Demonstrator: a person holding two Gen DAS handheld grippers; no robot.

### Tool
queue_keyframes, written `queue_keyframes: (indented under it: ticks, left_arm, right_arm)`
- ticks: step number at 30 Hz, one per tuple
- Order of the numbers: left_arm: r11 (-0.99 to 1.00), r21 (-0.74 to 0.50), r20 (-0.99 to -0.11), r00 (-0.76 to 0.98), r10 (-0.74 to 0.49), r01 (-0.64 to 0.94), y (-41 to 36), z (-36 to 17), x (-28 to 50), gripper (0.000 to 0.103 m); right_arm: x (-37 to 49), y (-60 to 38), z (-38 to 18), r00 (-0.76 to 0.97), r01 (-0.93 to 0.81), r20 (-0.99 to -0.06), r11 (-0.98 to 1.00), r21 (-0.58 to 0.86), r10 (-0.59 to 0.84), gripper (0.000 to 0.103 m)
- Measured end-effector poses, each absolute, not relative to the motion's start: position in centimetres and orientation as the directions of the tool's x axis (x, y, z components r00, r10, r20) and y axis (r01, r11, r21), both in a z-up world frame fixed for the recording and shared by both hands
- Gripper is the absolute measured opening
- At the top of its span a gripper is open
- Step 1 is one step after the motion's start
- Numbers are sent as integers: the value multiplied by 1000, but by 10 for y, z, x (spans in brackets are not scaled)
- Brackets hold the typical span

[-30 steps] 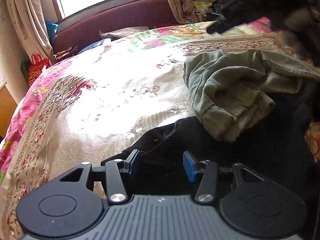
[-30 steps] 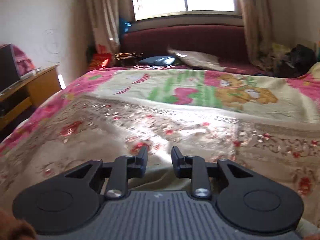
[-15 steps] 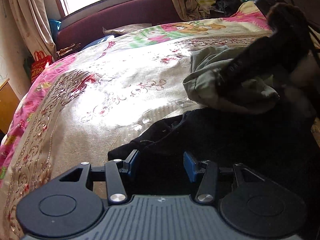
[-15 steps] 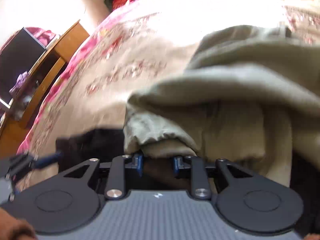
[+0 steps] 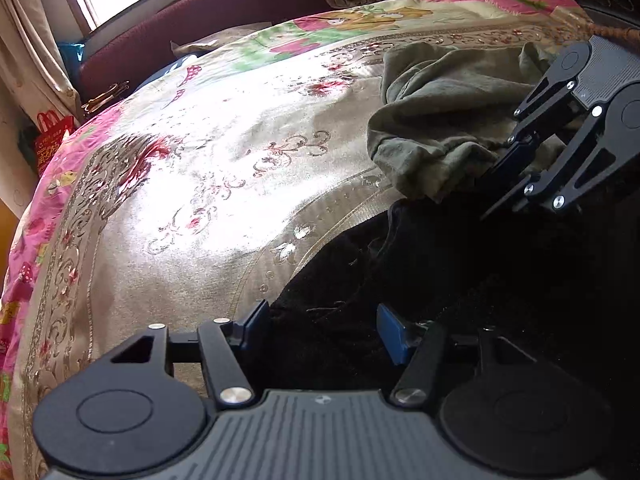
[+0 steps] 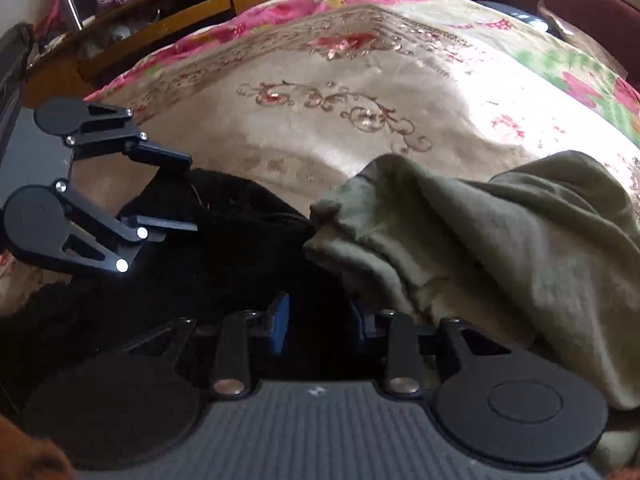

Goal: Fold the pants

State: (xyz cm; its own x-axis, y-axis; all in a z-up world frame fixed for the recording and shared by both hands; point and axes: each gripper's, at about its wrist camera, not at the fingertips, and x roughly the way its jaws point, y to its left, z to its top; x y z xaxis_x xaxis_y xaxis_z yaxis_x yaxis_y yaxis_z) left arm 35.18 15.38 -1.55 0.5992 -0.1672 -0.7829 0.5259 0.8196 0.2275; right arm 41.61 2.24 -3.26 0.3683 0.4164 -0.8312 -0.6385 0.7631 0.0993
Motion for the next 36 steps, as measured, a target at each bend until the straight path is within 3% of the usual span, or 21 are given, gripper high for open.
queue_keyframes:
  ticks: [3,6,10,11,13,15,17,19,20,22,26,28,29,33,35,36]
  left_arm:
    - [813,226,-783,596,-176,537,155,-19,354,74]
    - [824,220,-791,589,-162,522,156,-21,360,75]
    - [824,252,-756,635,-160,507,162,-11,353,74]
    - [823,260,-749,643,-158,505,163,-9,351,74]
    - [821,259,-752,640,-158,508,168,-10,352,74]
    - [816,252,-770,618,-157,520,167,-17,358,79]
    - [818,256,-773,618,-147,515,164,-22,364,90]
    - [826,265,-766,629,-134,497,165,-25,368,98]
    - [830,266,-765,631,-127,490,167,-26,370,102]
    - [840,251,-768,627,-130,482,171,-26,370,103]
    - [827,231,-783,602,-155,513,173,-26,365,102]
    - [839,196,-796,582,-166,507,173,-27,366,92]
    - [841,174,-799,573,-183,512,173,-26,366,81]
    - [850,173,-810,562,-165,498,166,-27,364,64]
    - [854,187,-804,575,-150,485,162,-20,360,33]
    - [853,180,-798,580,-165,490,162,-13,353,31]
  right_arm:
    - [401,15,-34,333,-674,-822,726,135,462,33]
    - [416,21,-45,390,-649,-842,760,36,373,33]
    - [438,19,-44,419,-632,-826,774,33,378,31]
    - [438,19,-40,469,-624,-817,781,-38,335,31]
    - [436,21,-36,510,-661,-800,739,-127,318,35]
    - [446,22,-41,463,-686,-832,718,-117,306,42]
    - [454,26,-48,386,-706,-865,706,-53,321,41]
    - [455,29,-53,408,-735,-851,672,-91,331,43]
    - [456,29,-54,421,-736,-845,669,-106,329,52]
    - [460,23,-56,426,-709,-844,699,-88,326,62]
    - [454,10,-55,394,-718,-853,694,-52,344,62]
    - [453,6,-54,377,-703,-854,711,-13,357,62]
    - [450,5,-54,371,-698,-852,716,6,369,58]
    - [441,14,-54,375,-681,-854,732,10,361,36]
    - [436,19,-48,385,-660,-859,751,0,338,15]
    - [430,18,-42,406,-655,-850,756,-15,335,15]
